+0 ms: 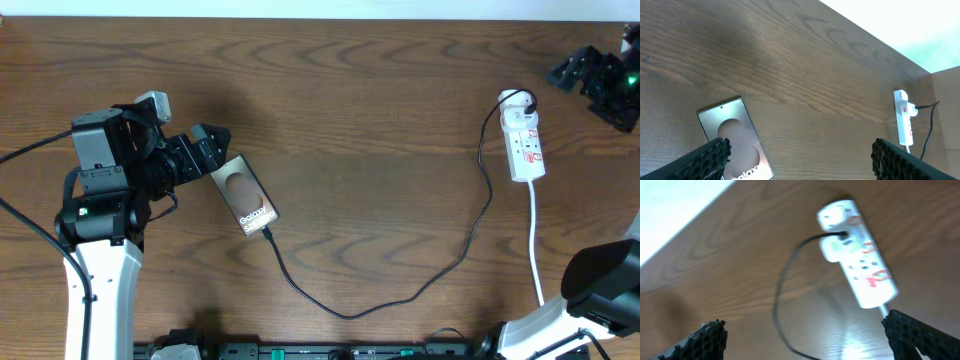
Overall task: Plug charger to phone and switch on socket
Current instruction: 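Move the right gripper over the white power strip's switch, then press the orange switch beside the charger adapter with the right gripper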
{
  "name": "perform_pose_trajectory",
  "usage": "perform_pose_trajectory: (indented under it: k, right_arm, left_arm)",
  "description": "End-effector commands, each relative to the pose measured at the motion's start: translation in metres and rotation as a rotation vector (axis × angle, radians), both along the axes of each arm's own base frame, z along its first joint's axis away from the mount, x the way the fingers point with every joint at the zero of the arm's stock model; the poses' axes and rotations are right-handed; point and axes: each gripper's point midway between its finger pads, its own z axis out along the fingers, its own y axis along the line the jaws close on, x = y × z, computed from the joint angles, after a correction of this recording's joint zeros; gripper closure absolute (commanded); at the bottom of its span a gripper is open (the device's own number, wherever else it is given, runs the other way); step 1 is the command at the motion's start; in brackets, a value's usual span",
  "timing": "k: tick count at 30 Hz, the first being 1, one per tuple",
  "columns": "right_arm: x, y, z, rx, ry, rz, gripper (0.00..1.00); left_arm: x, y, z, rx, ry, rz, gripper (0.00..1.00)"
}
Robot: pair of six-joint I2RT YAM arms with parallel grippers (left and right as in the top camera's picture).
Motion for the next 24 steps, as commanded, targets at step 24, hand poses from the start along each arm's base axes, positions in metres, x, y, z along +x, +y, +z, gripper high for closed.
perform_pose_trajectory:
  k: [24]
  right_arm:
    - [0.012,-0.044,-0.153,-0.076,0.273,0.239,0.01]
  left_arm:
    - [0.003,-0.001,0.016,0.017,-0.050,-0.020,0.08]
